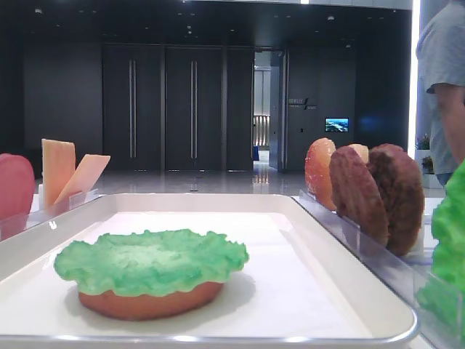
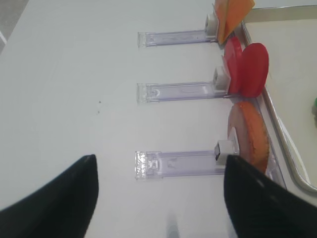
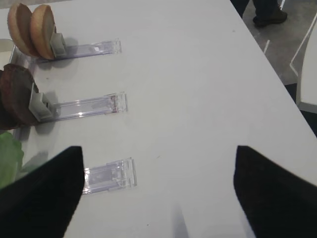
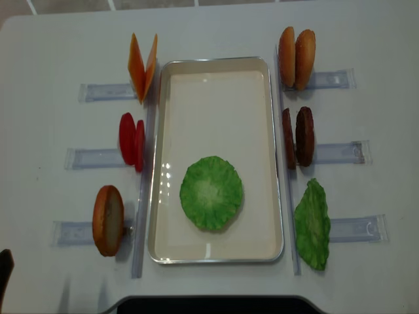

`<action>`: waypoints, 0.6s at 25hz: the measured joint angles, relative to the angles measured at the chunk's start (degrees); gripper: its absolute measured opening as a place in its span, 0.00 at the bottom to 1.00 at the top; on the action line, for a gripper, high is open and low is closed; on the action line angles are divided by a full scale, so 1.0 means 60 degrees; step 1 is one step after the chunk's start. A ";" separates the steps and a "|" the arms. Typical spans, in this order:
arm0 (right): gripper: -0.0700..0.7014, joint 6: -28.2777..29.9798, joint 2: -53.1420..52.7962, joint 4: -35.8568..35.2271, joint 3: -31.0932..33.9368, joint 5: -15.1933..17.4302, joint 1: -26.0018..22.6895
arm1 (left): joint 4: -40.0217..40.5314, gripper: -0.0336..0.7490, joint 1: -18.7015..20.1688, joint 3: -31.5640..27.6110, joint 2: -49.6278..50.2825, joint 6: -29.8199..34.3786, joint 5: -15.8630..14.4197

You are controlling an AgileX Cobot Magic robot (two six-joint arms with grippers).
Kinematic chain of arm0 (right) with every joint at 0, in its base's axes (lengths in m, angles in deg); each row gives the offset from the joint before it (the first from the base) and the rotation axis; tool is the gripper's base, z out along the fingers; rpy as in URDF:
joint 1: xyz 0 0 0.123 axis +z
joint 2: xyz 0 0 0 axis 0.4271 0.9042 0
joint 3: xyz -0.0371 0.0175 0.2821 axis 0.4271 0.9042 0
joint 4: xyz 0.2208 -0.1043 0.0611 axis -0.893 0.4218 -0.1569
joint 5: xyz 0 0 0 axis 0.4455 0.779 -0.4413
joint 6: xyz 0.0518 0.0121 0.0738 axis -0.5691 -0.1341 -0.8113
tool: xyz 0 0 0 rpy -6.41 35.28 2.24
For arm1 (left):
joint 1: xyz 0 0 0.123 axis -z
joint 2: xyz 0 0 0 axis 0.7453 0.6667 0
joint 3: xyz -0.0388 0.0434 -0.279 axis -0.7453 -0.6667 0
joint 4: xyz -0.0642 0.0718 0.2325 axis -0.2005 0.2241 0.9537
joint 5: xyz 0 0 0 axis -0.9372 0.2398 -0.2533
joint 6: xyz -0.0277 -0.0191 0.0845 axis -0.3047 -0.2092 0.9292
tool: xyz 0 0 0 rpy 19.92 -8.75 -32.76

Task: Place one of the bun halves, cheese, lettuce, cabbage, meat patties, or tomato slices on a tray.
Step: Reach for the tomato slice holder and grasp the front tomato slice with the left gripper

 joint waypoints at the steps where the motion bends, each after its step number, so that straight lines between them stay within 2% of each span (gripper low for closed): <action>1: 0.84 0.0000 0.0000 0.0000 0.0000 0.0000 0.0000 | 0.0000 0.81 0.0000 0.0000 0.0000 0.0000 0.0000; 15: 0.84 0.0000 0.0000 0.0000 0.0000 0.0000 0.0000 | 0.0000 0.81 0.0000 0.0000 0.0000 0.0000 0.0000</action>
